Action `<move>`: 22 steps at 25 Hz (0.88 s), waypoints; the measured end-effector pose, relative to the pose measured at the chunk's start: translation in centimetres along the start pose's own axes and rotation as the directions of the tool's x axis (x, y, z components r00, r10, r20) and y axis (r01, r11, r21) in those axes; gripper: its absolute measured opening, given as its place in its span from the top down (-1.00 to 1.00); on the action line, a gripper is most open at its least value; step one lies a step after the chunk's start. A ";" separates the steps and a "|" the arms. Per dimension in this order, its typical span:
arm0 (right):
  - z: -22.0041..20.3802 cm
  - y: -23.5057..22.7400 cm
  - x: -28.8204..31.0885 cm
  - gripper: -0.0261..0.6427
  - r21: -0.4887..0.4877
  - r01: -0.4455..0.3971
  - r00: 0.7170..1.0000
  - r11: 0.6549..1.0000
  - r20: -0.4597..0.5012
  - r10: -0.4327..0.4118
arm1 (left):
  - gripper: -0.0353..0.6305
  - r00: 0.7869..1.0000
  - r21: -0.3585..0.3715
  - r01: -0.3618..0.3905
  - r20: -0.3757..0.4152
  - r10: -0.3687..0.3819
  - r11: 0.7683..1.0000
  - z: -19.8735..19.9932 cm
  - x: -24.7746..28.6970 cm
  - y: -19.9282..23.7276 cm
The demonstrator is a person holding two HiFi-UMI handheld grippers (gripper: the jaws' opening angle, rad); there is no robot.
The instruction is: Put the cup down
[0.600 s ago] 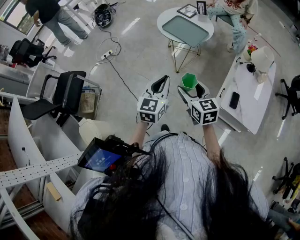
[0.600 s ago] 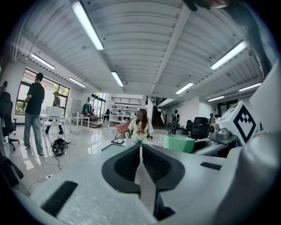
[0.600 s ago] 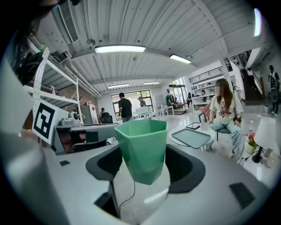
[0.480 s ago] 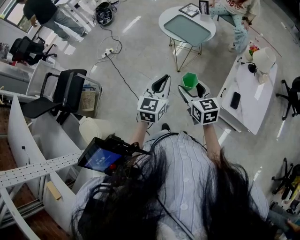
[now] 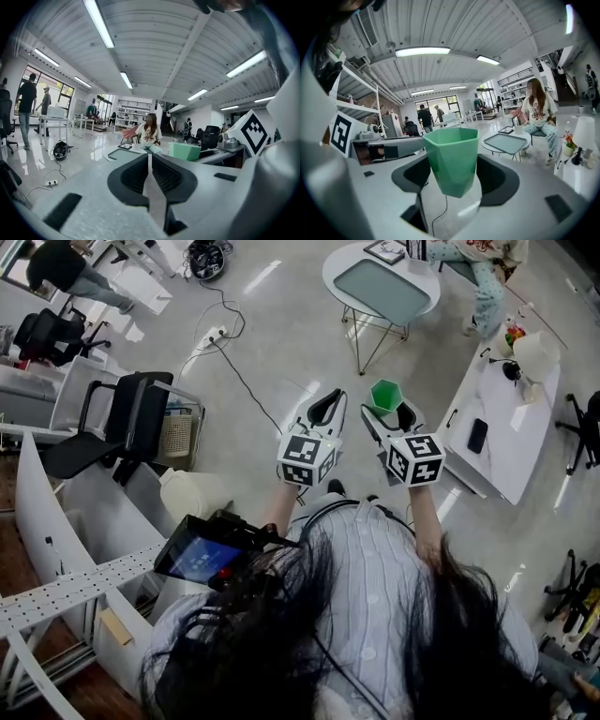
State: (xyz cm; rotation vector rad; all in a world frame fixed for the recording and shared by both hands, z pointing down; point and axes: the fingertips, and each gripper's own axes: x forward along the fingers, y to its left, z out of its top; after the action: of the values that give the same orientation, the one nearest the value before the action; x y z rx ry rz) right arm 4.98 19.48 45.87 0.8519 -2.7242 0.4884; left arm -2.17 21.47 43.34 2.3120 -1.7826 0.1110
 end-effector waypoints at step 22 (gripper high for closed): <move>-1.1 -2.0 3.4 -0.03 -0.006 0.027 0.997 1.000 -0.074 -0.027 | 0.82 0.999 -0.056 0.011 -0.053 -0.014 0.998 -2.8 2.4 2.9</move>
State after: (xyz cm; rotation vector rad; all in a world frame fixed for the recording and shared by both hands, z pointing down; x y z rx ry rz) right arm 3.58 16.63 48.47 0.8512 -2.6425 0.4978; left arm -4.17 19.10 46.88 2.2598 -1.7235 0.1176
